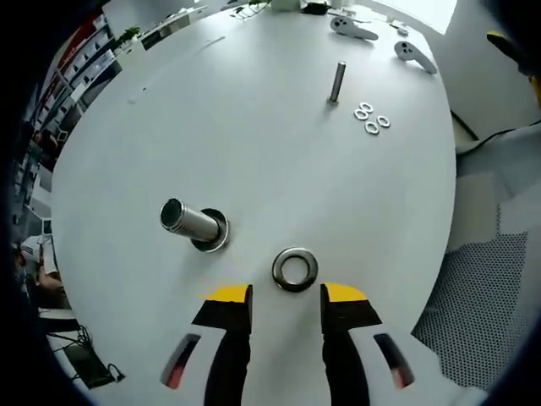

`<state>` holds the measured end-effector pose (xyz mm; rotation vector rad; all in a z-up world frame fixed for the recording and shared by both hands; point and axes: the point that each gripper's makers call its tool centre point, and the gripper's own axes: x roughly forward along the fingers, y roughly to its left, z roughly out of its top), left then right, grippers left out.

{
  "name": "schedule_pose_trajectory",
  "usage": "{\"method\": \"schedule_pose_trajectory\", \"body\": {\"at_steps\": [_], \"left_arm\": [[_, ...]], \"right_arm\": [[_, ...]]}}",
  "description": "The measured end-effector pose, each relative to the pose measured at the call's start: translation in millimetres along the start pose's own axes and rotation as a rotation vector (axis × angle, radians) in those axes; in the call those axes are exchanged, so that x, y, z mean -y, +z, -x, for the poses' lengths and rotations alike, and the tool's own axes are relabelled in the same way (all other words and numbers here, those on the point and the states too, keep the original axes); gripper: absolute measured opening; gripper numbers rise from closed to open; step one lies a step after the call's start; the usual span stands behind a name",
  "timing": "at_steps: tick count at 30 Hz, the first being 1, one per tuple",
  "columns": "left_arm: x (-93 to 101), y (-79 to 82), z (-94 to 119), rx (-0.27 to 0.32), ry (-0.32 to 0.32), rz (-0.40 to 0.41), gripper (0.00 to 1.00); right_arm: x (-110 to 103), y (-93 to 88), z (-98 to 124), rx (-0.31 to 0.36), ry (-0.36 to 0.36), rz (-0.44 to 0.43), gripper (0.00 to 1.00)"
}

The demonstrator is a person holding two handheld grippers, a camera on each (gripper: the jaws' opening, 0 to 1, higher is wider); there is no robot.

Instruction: Place the washer onto the threaded stud by aligning its center hole with the stud, sliding it down to the base, and recovering from edge contact or off-axis alignment until the washer reaches the visible bottom stop.

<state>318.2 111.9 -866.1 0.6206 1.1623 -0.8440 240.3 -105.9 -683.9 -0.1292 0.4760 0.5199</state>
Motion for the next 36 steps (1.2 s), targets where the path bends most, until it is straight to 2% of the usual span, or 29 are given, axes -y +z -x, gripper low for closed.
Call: {"method": "schedule_pose_trajectory", "body": {"at_steps": [11,16,25,31,36], "left_arm": [[1.5,5.3,-10.6,0.001,-0.002,0.011,0.30],[1.9,7.3,-12.4,-0.014,0.004,-0.014,0.30],[5.4,9.8,-13.8,-0.072,0.001,-0.029,0.26],[9.7,9.2,-14.1,-0.131,-0.007,-0.042,0.23],[10.8,7.4,-12.5,-0.145,-0.010,-0.055,0.23]], "right_arm": [[0.0,0.7,0.3,0.006,0.004,-0.004,0.43],[0.6,1.3,0.5,0.011,0.003,-0.006,0.43],[0.5,3.4,1.0,0.022,0.002,-0.009,0.43],[0.3,2.4,1.1,0.018,0.002,-0.010,0.43],[1.6,2.2,1.7,0.018,-0.003,-0.013,0.43]]}}
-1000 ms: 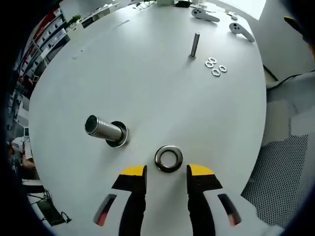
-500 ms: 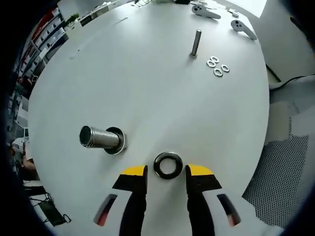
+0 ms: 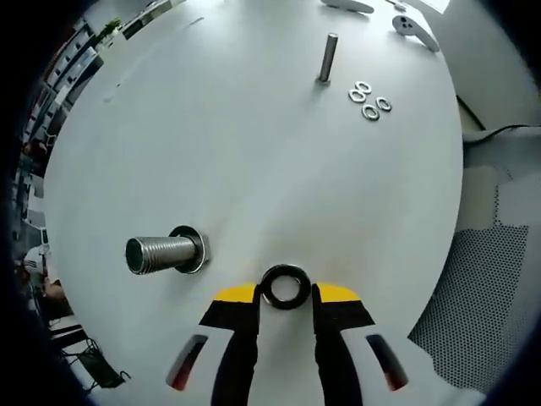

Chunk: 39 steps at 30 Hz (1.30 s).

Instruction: Place the washer onto the threaded stud by aligning its center hole with the stud, sliding it down to the base, and recovering from edge contact or off-axis alignment until the washer reaches the visible bottom stop.

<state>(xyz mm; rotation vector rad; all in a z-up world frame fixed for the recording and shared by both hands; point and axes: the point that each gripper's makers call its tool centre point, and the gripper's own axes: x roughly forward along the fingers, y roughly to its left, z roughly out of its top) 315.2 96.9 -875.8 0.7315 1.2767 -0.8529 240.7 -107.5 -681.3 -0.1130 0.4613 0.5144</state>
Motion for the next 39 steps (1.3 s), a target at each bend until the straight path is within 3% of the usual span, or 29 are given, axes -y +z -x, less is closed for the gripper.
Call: {"method": "schedule_pose_trajectory", "body": {"at_steps": [5,14,19,24,30,36,39], "left_arm": [[4.2,-2.5,0.0,-0.025,-0.007,-0.064,0.25],[2.4,-1.7,-0.5,-0.046,-0.003,-0.047,0.26],[-2.4,-1.0,-0.1,-0.012,-0.005,0.018,0.22],[-1.1,-0.9,-0.4,-0.006,0.007,-0.007,0.20],[-0.1,-2.9,2.7,0.085,0.016,0.010,0.19],[-0.9,-1.5,1.7,0.087,0.021,0.025,0.19],[-0.8,-1.3,1.8,0.071,0.022,-0.011,0.18]], "right_arm": [[-0.7,-0.6,0.0,-0.004,0.001,0.005,0.43],[-1.1,-0.8,-0.5,-0.007,0.003,0.005,0.43],[-2.0,-0.9,-0.6,-0.008,0.007,0.007,0.43],[-0.9,-0.8,-0.7,-0.007,0.003,0.006,0.43],[-0.3,-0.5,-0.4,-0.005,0.000,0.005,0.43],[-0.6,-0.3,-0.4,-0.004,0.002,0.004,0.43],[-0.9,0.0,-0.4,-0.003,0.003,0.005,0.43]]}}
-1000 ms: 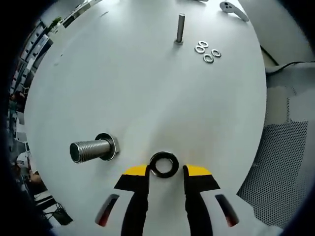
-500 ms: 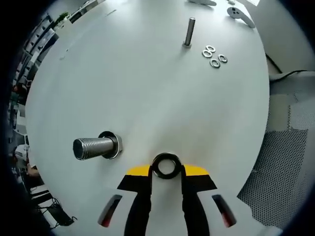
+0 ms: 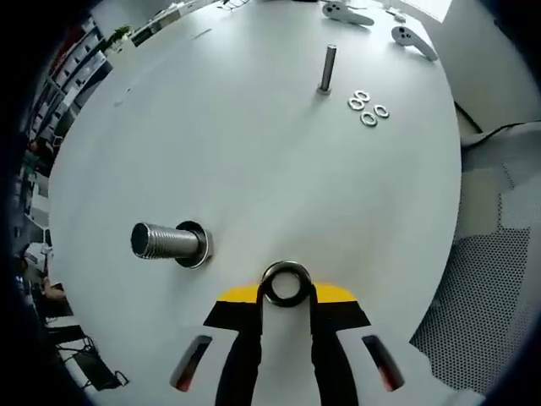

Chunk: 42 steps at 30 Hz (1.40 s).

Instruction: Place the washer onto the threaded stud by aligning its center hole with the stud, sliding it down to the base, and recovering from edge contact or off-axis alignment until the washer reaches the visible bottom stop.

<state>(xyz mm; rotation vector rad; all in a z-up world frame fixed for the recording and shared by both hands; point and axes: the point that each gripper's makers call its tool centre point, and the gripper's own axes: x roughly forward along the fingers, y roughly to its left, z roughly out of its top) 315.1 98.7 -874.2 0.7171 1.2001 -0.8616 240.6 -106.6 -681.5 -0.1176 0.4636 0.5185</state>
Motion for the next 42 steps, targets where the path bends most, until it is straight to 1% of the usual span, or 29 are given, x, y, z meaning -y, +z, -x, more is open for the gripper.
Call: {"method": "schedule_pose_trajectory", "body": {"at_steps": [3,12,16,18,21,26,28,31,33,38,42], "left_arm": [[-1.8,-0.8,0.5,-0.007,0.005,-0.024,0.18],[-9.8,-1.8,8.6,0.022,0.008,0.009,0.19],[-12.9,1.6,15.9,0.047,0.018,0.003,0.19],[-15.5,5.2,21.0,0.073,0.029,0.012,0.19],[-19.1,5.5,25.3,0.081,0.041,0.011,0.19],[-28.9,15.7,37.7,0.117,0.063,0.010,0.19],[-33.0,18.7,42.8,0.123,0.074,0.003,0.19],[-41.3,22.5,47.3,0.145,0.083,0.033,0.19],[-44.1,24.6,50.0,0.156,0.090,0.036,0.19],[-46.2,29.8,56.2,0.163,0.095,0.014,0.19],[-52.0,32.4,60.3,0.167,0.113,-0.021,0.19]], "right_arm": [[0.3,-0.2,-0.1,-0.001,0.000,-0.001,0.43],[0.3,0.4,0.2,0.004,0.001,-0.005,0.43],[-0.9,0.5,0.3,0.004,0.004,-0.003,0.43],[-1.3,0.8,0.3,0.006,0.006,-0.004,0.43],[-1.2,0.9,0.2,0.006,0.006,-0.005,0.43],[-1.2,0.7,0.2,0.005,0.005,-0.002,0.43],[-0.9,1.5,0.5,0.008,0.003,0.002,0.43],[-0.4,1.1,0.4,0.006,0.001,0.002,0.43],[-0.5,1.1,0.3,0.006,0.002,0.004,0.43],[-0.3,0.6,0.3,0.003,0.000,0.004,0.43],[0.2,0.5,0.5,0.003,-0.003,0.002,0.43]]}}
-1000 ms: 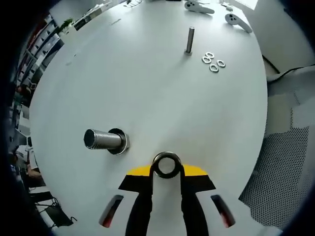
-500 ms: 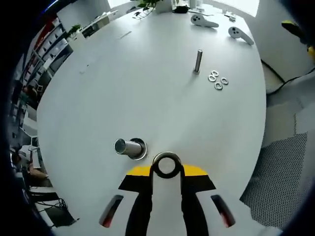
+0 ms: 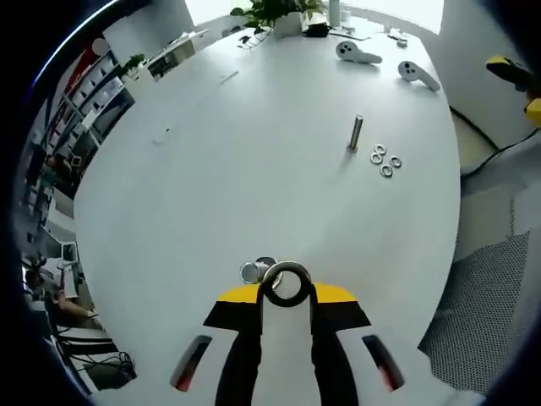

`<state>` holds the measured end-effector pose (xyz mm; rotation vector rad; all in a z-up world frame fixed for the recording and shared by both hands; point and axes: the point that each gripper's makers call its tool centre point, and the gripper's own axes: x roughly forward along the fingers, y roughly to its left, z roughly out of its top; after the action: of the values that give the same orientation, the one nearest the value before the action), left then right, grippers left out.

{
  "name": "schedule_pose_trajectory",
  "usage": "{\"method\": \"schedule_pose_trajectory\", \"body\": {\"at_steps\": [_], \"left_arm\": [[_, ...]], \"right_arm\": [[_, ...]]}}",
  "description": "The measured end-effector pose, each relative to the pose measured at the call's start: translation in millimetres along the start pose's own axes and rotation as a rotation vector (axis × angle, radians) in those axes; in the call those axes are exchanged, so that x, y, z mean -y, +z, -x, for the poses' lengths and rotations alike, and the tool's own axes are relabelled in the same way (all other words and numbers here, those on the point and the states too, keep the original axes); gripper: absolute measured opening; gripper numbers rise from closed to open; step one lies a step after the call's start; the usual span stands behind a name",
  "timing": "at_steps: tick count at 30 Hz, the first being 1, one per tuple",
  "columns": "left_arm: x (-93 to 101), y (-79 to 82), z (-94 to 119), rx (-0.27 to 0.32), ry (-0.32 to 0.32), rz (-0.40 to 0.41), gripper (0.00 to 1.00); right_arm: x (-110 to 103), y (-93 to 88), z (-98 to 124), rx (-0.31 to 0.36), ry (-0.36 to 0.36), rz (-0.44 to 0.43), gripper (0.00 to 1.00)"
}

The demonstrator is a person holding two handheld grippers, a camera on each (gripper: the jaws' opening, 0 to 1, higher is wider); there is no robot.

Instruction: Place the washer onto the threaded stud by aligning its center hole with the stud, sliding it down to the base, and recovering from edge contact or off-axis alignment until the washer reaches the visible bottom stop.

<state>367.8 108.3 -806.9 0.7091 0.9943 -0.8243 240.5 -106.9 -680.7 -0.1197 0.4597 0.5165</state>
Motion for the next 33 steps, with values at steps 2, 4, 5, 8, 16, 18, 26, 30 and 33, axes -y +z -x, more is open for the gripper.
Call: {"method": "schedule_pose_trajectory", "body": {"at_steps": [2,4,5,8,16,18,26,30,33], "left_arm": [[-3.2,1.4,1.1,0.002,-0.002,0.003,0.19],[-3.5,4.8,6.0,0.013,0.006,-0.001,0.19],[-4.3,5.2,6.3,0.014,0.008,-0.003,0.19],[-6.6,9.2,9.8,0.024,0.017,-0.011,0.19],[-18.2,8.2,2.0,0.007,0.027,-0.002,0.19],[-20.3,6.4,-1.1,-0.001,0.026,-0.003,0.19],[-14.2,8.0,-0.2,-0.010,0.022,-0.005,0.19],[-12.8,6.6,-1.5,-0.019,0.020,-0.009,0.19],[-13.2,5.8,-3.0,-0.022,0.017,-0.010,0.19]], "right_arm": [[-0.6,-0.3,-0.1,-0.002,0.002,0.001,0.43],[0.1,-0.5,-0.1,-0.002,-0.001,0.001,0.43],[0.5,-0.3,-0.1,-0.001,-0.002,-0.003,0.43],[0.3,-0.7,-0.2,-0.002,0.000,-0.002,0.43],[0.7,-1.9,-0.7,-0.008,-0.002,-0.002,0.43],[1.0,-1.7,-0.6,-0.008,-0.004,-0.001,0.43],[2.0,-1.9,-0.4,-0.009,-0.010,-0.004,0.43],[2.2,-2.0,-0.4,-0.010,-0.010,-0.004,0.43],[2.5,-2.2,-0.3,-0.012,-0.011,-0.005,0.43]]}}
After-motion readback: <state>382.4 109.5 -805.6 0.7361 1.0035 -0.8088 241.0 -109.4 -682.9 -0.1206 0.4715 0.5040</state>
